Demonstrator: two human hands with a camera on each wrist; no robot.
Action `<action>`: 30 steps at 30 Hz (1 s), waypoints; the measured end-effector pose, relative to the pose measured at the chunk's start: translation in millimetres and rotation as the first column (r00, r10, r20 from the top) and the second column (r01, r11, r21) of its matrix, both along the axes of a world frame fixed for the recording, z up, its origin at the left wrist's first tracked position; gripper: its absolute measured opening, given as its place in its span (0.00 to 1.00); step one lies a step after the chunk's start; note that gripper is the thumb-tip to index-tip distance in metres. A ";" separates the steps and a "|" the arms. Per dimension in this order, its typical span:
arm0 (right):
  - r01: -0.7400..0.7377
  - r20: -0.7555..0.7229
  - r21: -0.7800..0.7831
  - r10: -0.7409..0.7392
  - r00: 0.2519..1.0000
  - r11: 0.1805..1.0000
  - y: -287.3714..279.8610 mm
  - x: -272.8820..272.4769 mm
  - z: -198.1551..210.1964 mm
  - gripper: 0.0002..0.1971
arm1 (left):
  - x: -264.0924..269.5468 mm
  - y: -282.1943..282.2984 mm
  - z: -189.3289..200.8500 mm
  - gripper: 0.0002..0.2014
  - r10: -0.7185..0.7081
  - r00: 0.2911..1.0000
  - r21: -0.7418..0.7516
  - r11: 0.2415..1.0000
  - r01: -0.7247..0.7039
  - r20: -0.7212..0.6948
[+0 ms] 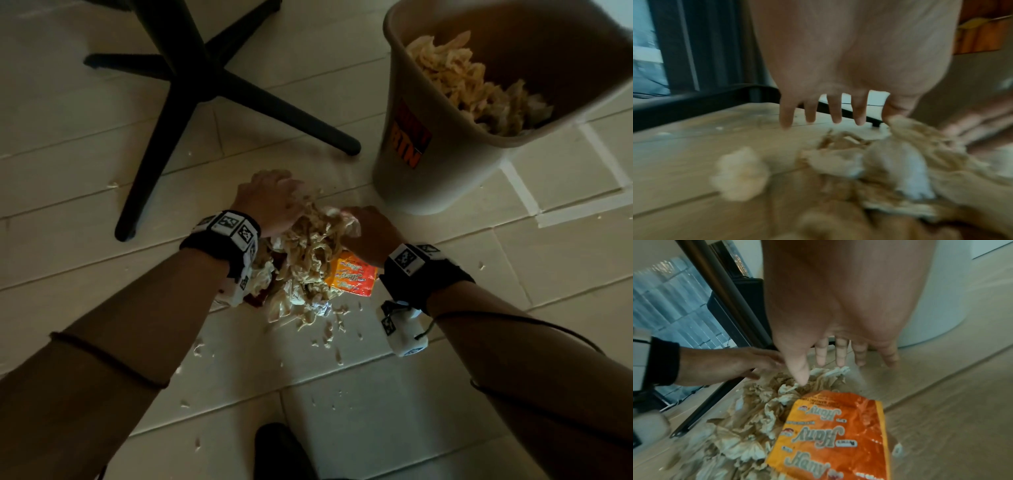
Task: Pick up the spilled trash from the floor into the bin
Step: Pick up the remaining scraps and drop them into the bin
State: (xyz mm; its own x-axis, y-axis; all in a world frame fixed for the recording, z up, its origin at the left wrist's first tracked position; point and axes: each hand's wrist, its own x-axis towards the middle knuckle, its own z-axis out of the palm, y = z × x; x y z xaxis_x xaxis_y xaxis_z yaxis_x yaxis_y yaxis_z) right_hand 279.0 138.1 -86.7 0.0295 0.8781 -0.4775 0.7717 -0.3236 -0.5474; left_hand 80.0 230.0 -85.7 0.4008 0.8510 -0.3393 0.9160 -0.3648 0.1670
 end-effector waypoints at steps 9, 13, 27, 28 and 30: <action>-0.158 0.269 -0.131 0.188 0.944 0.979 -23.9 -9.4 -2.7 0.54 | 15.5 -27.3 9.2 0.43 -0.059 0.998 -0.313 0.948 0.050 -0.021; -0.038 0.203 -0.063 0.050 0.978 0.997 -27.0 -13.3 0.1 0.43 | 39.5 -49.1 14.4 0.59 -0.152 0.988 -0.351 0.928 0.128 -0.042; 0.463 -0.467 -0.326 -0.566 0.679 0.824 -20.9 2.2 0.8 0.25 | 53.6 -95.1 -18.4 0.22 -0.105 0.987 -0.078 0.990 0.115 0.122; 0.494 -0.480 -0.332 -0.595 0.645 0.803 -21.0 4.1 -0.6 0.26 | 51.5 -95.1 -17.7 0.21 -0.068 0.982 -0.098 0.991 0.087 0.176; 0.532 -0.514 -0.364 -0.641 0.570 0.764 -23.2 4.2 1.6 0.23 | 48.6 -92.5 -13.6 0.15 0.054 0.945 -0.153 0.988 -0.004 0.324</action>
